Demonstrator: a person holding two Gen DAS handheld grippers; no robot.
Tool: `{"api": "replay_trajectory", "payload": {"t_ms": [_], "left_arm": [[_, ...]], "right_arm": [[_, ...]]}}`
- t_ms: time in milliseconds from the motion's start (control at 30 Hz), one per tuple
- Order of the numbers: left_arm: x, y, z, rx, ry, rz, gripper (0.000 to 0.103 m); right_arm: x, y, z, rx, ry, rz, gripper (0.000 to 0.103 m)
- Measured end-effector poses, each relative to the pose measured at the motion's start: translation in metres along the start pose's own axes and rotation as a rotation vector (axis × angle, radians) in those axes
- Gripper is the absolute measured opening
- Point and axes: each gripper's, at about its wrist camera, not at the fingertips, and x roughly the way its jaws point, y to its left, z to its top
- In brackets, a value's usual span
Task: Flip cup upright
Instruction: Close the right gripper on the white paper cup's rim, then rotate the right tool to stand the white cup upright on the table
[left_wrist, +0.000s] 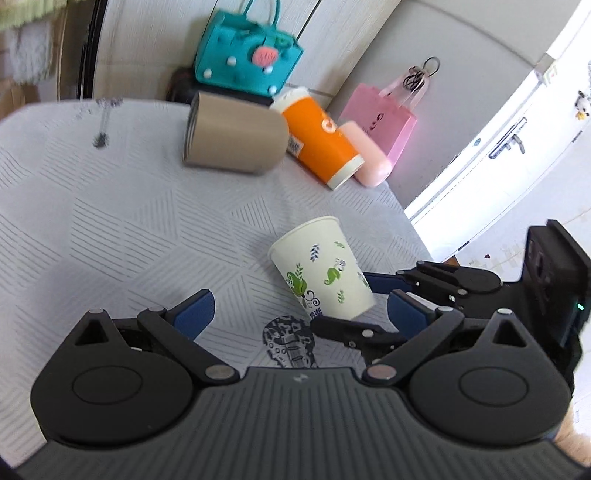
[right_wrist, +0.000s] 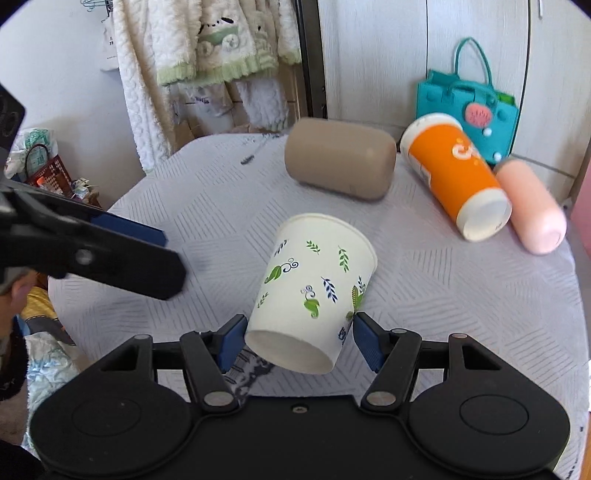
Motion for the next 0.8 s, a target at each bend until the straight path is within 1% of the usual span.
{"api": "replay_trajectory", "payload": {"t_ms": [33,100,167,200,233,300,367,400,467,533,567,633,667,700,800], "left_arm": [[0.005,0.001,0.001,-0.012,0.012,-0.01,0.101],[0.015,0.004,0.003,-0.049,0.035,-0.059,0.101],[0.023,0.005,0.005,-0.079,0.054,-0.089,0.101],[0.026,0.004,0.005,-0.075,0.056,-0.09,0.101],[0.029,0.001,0.006,-0.068,0.052,-0.085,0.101],[0.036,-0.002,0.006,-0.065,0.051,-0.079,0.101],[0.044,-0.003,0.006,-0.076,0.063,-0.082,0.101],[0.047,-0.003,0.006,-0.08,0.07,-0.08,0.1],[0.052,-0.003,0.006,-0.08,0.078,-0.071,0.099],[0.055,-0.002,0.007,-0.069,0.083,-0.067,0.095],[0.056,-0.003,0.009,-0.065,0.084,-0.068,0.091],[0.058,-0.001,0.011,-0.072,0.089,-0.075,0.079],[0.059,0.0,0.012,-0.079,0.094,-0.079,0.069],[0.06,0.001,0.012,-0.086,0.099,-0.086,0.062],[0.061,0.004,0.011,-0.096,0.097,-0.093,0.06]], "right_arm": [[-0.001,-0.005,-0.002,0.006,0.004,0.01,0.068],[0.0,-0.011,-0.003,0.025,0.02,0.039,0.069],[0.001,-0.019,-0.004,0.058,0.045,0.083,0.073],[0.001,-0.024,-0.004,0.084,0.05,0.117,0.079],[-0.001,-0.029,-0.006,0.11,0.048,0.145,0.083],[-0.005,-0.035,-0.008,0.139,0.043,0.2,0.083],[-0.009,-0.04,-0.008,0.158,0.032,0.249,0.087],[-0.01,-0.042,-0.008,0.16,0.029,0.268,0.089],[-0.011,-0.044,-0.006,0.163,0.025,0.289,0.089],[-0.009,-0.047,-0.004,0.16,0.034,0.302,0.089],[-0.008,-0.047,-0.002,0.153,0.042,0.309,0.089],[-0.004,-0.051,0.0,0.149,0.054,0.312,0.089],[-0.001,-0.052,0.002,0.149,0.06,0.311,0.089],[0.0,-0.055,0.004,0.152,0.065,0.318,0.089],[0.009,-0.064,0.009,0.18,0.094,0.383,0.09]]}}
